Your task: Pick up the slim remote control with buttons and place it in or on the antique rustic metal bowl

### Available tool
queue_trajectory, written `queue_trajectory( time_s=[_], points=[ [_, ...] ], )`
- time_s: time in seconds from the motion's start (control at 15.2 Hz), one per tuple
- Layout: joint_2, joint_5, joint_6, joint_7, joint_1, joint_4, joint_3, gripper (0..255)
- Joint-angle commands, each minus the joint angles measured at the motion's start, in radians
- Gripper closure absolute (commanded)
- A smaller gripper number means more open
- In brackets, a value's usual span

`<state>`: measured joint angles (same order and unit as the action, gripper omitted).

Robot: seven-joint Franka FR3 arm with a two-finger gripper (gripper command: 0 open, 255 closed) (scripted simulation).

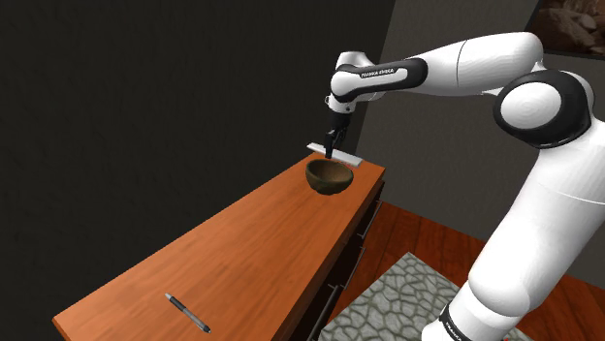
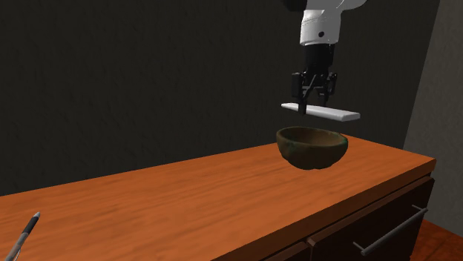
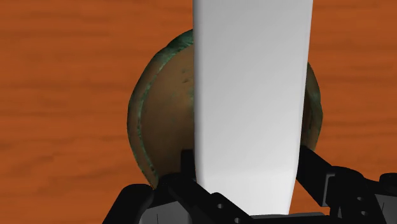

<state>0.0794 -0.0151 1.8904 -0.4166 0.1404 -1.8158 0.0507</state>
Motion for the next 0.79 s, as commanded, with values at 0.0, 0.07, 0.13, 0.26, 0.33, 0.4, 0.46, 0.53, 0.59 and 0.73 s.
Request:
queue_trajectory(
  time_s=[0.0, 0.07, 0.13, 0.26, 0.33, 0.4, 0.46, 0.53, 0.59, 0.73],
  points=[
    [0.007, -0.001, 0.025, -0.001, 0.0, -0.018, 0.0, 255],
    [0.009, -0.001, 0.038, -0.001, 0.0, -0.028, 0.0, 255],
    [0.011, -0.001, 0.051, -0.001, 0.0, -0.039, 0.0, 255],
    [0.017, -0.001, 0.076, 0.0, 0.0, -0.058, 0.0, 255],
    [0.02, -0.002, 0.089, 0.0, 0.0, -0.068, -0.001, 255],
    [0.024, -0.002, 0.102, 0.0, 0.0, -0.077, -0.001, 255],
    [0.027, -0.002, 0.115, 0.001, 0.0, -0.087, -0.001, 255],
    [0.031, -0.003, 0.127, 0.001, 0.0, -0.096, -0.001, 255],
    [0.035, -0.003, 0.14, 0.001, 0.0, -0.104, -0.001, 255],
    [0.038, -0.003, 0.149, 0.002, 0.0, -0.11, -0.001, 255]
  ],
)
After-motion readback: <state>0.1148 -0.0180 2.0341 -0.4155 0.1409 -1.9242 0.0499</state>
